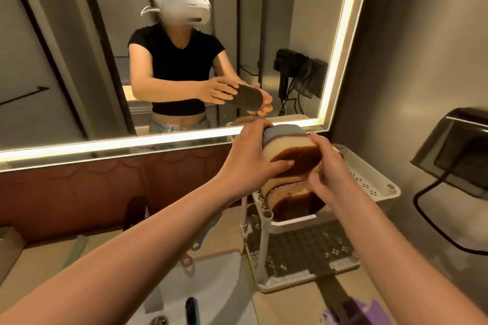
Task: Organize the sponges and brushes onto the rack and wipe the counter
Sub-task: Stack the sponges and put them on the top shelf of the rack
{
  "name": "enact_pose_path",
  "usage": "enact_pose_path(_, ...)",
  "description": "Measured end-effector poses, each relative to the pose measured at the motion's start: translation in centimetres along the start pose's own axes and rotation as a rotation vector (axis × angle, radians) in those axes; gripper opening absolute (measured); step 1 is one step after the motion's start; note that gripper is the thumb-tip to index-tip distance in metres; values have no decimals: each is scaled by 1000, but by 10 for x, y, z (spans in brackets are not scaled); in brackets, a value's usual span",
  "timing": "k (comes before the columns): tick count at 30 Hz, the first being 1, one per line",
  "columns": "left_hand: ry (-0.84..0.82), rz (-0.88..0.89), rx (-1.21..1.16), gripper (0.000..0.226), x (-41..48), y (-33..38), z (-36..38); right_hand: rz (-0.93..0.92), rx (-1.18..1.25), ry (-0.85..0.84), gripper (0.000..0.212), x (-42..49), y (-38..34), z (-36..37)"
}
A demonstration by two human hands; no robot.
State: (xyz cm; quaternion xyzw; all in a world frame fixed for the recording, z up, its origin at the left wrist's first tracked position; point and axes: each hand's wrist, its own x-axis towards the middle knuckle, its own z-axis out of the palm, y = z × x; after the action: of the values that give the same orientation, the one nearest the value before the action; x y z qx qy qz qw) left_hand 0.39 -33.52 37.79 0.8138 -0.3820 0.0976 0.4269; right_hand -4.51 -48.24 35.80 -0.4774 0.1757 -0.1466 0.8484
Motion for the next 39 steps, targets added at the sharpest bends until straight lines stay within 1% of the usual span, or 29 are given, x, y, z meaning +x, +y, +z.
enact_pose_path(2, 20, -8, 15, 68, 12, 6, 20, -53, 60, 44, 33, 9, -6, -11)
enact_pose_path(4, 24, -43, 27, 70, 22, 8, 39, -104, 85, 99, 23, 14, -13, -22)
enact_pose_path(6, 25, -74, 38, 69, 31, 9, 57, -139, 76, 169, 15, 18, -18, -34)
enact_pose_path(8, -1, -80, 44, 68, 40, 10, 74, -152, 43, 234, 13, 24, -22, -48)
enact_pose_path(11, -133, -92, 60, 70, 53, 10, 96, -159, -40, 324, 10, 33, -27, -67)
enact_pose_path(13, -241, -132, 77, 70, 61, 6, 109, -163, -136, 389, 12, 42, -30, -81)
enact_pose_path(15, -305, -156, 118, 70, 65, 1, 119, -158, -240, 425, 10, 49, -29, -91)
enact_pose_path(18, -309, -163, 219, 69, 66, -2, 129, -130, -343, 442, 10, 59, -24, -101)
enact_pose_path(22, -312, -156, 350, 71, 69, -1, 136, -142, -387, 458, 13, 68, -18, -109)
enact_pose_path(27, -299, -144, 371, 72, 68, -3, 140, -151, -520, 462, 21, 78, -13, -112)
enact_pose_path(31, -325, -124, 369, 57, 67, -5, 140, -151, -651, 486, 19, 86, -9, -114)
enact_pose_path(33, -360, -128, 382, 54, 67, -5, 140, -124, -709, 490, 18, 90, -7, -115)
enact_pose_path(39, -491, -150, 457, 70, 69, -5, 139, -46, -688, 395, 37, 100, -6, -119)
